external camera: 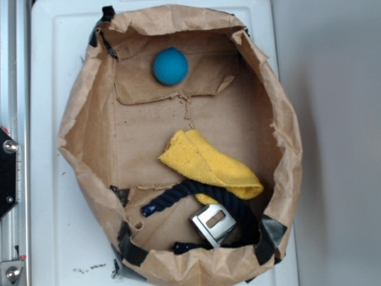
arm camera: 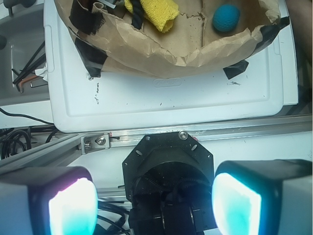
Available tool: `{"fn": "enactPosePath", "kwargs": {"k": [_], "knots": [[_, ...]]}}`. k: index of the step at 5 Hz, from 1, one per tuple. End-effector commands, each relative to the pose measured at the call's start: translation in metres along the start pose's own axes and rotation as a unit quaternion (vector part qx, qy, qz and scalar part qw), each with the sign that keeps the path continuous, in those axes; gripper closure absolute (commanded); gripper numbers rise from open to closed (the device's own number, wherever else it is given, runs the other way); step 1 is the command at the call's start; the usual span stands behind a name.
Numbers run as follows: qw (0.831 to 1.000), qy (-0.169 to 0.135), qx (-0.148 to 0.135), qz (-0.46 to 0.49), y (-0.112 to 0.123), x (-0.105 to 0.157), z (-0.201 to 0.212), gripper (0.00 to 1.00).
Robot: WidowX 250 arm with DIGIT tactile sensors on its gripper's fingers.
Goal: Grab the blue ball.
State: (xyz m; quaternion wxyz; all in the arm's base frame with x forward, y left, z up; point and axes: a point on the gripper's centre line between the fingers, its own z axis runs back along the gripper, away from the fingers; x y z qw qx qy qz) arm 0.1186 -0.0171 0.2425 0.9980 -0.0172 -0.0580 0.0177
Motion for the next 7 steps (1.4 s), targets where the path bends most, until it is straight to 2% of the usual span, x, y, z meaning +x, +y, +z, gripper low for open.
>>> {"fn": "enactPosePath", "kwargs": {"k": [1,2,3,4,5,6,7], "knots": [[1.0,0.0,0.0,0.0,0.0,0.0,0.0,0.0],[0.999,-0.019,0.018,0.036,-0.005,0.045,-0.019,0.0],[0.998,-0.046,0.015,0.049,0.001,0.05,-0.015,0.0],[0.993,-0.076,0.027,0.085,0.007,0.041,-0.007,0.0],[0.978,-0.118,0.038,0.17,0.036,0.043,0.006,0.0],[0.977,-0.097,0.059,0.18,0.033,0.056,-0.002,0.0],[0.974,-0.076,0.074,0.198,0.044,0.1,-0.058,0.0]]}}
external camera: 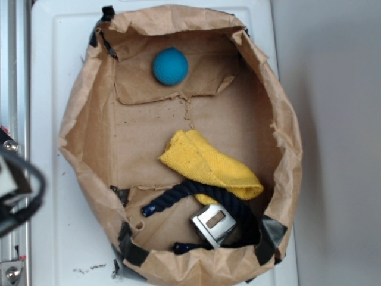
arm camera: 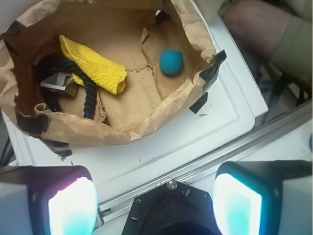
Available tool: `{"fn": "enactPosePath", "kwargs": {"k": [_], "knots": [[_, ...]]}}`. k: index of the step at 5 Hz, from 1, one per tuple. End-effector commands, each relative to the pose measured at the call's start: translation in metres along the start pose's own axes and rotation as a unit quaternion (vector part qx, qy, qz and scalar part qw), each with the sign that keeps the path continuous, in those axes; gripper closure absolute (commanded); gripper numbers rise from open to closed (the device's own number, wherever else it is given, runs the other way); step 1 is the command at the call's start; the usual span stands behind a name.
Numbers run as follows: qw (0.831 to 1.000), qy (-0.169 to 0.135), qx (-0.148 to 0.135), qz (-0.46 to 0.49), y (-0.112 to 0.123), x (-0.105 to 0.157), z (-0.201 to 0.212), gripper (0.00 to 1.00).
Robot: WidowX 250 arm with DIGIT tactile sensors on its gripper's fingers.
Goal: Grab the blue ball.
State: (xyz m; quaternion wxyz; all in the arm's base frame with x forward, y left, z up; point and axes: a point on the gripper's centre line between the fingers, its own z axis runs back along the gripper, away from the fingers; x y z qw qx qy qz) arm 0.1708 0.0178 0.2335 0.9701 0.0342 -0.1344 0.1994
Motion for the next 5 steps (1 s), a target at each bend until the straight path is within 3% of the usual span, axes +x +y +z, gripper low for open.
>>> {"fn": "enactPosePath", "kwargs": {"k": [1,2,3,4,5], "knots": [[0.999,0.007,0.023,0.022,-0.027,0.076,-0.098,0.0],[0.995,-0.016,0.052,0.083,-0.041,0.12,-0.117,0.0],[0.972,-0.157,0.124,0.12,-0.052,0.119,-0.087,0.0],[0.987,-0.132,0.038,0.082,-0.043,0.097,-0.056,0.0],[0.99,-0.116,-0.013,0.075,-0.025,0.085,-0.035,0.0]]}}
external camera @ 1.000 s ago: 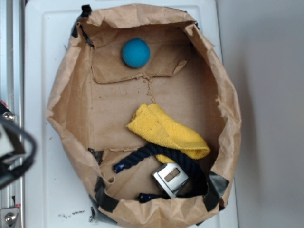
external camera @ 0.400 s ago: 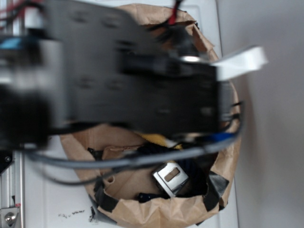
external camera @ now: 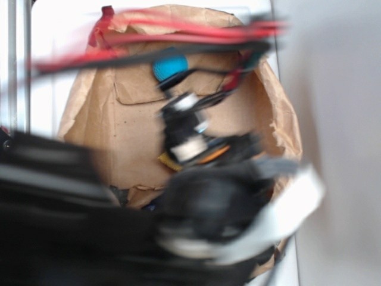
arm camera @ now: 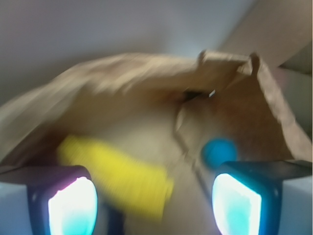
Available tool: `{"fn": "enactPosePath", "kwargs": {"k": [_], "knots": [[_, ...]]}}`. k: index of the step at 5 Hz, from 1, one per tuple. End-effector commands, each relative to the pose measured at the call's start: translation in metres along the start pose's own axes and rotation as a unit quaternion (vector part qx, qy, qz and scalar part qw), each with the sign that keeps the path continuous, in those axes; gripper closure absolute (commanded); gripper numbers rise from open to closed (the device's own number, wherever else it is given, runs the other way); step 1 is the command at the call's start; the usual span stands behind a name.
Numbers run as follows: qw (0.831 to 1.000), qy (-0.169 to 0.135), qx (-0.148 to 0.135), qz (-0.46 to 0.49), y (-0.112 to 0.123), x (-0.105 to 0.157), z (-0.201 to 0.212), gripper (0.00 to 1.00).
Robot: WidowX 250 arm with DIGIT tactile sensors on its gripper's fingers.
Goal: Grab the blue ball.
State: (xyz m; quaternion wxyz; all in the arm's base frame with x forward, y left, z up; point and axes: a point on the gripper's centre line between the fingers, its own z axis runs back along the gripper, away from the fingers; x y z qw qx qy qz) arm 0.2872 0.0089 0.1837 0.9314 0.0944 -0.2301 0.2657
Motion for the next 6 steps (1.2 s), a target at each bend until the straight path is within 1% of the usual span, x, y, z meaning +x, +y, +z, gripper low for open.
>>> {"fn": "enactPosePath", "kwargs": {"k": [1,2,3,4,6], "knots": [[0.996,0.032,-0.071,0.04,0.045,0.014,0.026,0.0],[0.995,0.05,-0.062,0.067,0.051,0.01,0.018,0.0],[0.988,0.072,-0.024,0.137,0.06,0.001,0.003,0.0],[0.974,0.116,0.001,0.197,0.062,-0.002,-0.011,0.0],[0.974,0.116,0.001,0.197,0.062,-0.002,-0.011,0.0]]}}
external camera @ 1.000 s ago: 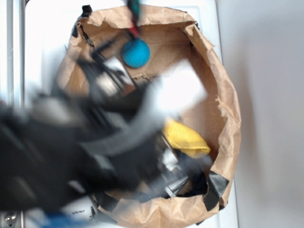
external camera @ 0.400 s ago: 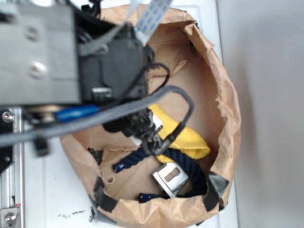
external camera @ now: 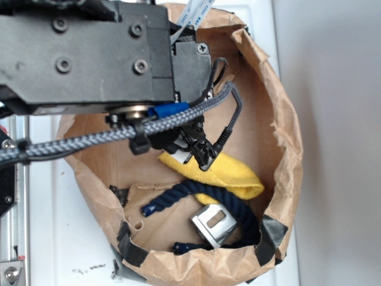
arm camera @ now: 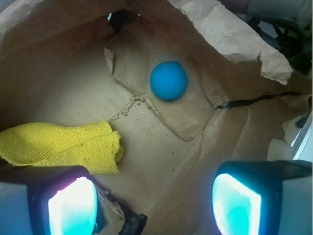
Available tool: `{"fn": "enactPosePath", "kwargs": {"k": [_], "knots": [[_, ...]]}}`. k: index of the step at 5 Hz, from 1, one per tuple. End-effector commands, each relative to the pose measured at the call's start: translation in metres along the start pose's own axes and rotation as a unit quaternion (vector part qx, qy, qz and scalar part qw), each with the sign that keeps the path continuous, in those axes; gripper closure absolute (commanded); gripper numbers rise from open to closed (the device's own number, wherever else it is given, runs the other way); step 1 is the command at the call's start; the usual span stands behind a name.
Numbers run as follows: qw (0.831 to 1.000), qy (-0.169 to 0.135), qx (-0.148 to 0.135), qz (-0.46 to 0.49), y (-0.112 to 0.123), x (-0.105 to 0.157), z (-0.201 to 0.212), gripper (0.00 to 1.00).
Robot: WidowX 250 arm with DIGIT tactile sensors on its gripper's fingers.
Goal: Grab the blue ball.
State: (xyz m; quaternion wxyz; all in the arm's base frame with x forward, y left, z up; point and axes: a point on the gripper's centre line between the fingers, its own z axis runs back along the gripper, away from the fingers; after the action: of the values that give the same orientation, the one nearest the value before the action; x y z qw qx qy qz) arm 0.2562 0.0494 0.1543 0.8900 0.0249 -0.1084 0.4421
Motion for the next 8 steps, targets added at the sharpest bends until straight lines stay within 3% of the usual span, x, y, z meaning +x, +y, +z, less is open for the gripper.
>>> {"fn": "enactPosePath", "kwargs": {"k": [1,2,3,5,7,8], "knots": [[1.0,-0.021,-0.018,0.015,0.008,0.016,0.019,0.0],[0.994,-0.062,-0.023,0.089,0.007,0.011,0.006,0.0],[0.983,-0.093,-0.005,0.157,0.017,0.01,-0.011,0.0],[0.974,-0.101,0.02,0.201,0.027,0.009,-0.029,0.0],[0.966,-0.073,0.063,0.239,-0.002,0.031,-0.028,0.0],[0.964,-0.064,0.06,0.249,-0.01,0.04,-0.021,0.0]]}}
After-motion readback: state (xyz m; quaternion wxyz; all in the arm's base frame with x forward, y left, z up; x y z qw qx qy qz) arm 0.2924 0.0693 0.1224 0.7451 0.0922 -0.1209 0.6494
